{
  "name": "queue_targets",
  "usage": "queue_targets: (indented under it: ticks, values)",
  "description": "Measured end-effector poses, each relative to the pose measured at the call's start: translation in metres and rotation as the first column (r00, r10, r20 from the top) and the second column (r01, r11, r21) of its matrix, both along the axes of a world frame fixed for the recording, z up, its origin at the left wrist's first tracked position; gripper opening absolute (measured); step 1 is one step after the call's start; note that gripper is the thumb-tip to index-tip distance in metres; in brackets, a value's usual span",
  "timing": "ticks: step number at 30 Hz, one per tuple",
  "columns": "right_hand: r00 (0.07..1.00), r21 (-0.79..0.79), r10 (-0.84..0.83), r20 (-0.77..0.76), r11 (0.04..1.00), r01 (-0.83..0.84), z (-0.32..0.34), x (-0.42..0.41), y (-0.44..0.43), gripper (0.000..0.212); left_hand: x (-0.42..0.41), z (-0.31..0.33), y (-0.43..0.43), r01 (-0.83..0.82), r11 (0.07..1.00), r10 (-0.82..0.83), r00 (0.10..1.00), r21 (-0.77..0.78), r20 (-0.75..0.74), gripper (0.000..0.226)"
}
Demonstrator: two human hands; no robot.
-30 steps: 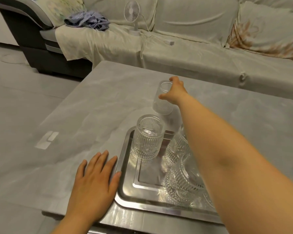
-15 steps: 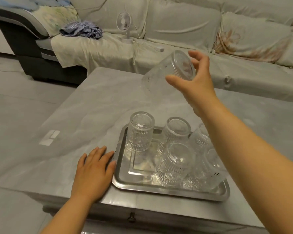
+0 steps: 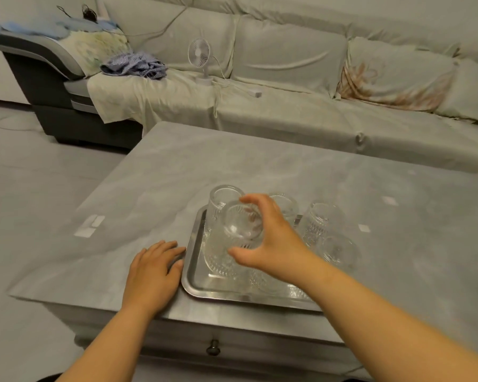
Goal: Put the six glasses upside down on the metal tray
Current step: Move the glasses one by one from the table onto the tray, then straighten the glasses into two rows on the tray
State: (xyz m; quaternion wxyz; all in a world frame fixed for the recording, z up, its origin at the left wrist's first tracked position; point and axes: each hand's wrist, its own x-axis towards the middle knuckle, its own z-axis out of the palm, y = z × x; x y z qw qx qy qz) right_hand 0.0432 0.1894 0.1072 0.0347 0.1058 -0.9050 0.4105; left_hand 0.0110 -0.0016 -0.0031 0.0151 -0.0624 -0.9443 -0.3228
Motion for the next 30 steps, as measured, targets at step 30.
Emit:
queue_targets:
  ticks: [30]
  values:
    - [0.764,-0.273,-0.583,-0.277,0.810,0.520,-0.023,0.060,0.058,0.027,0.003,0.001,0.002,-0.005,1.000,0.004,0.999,-0.019,-0.033,0.035]
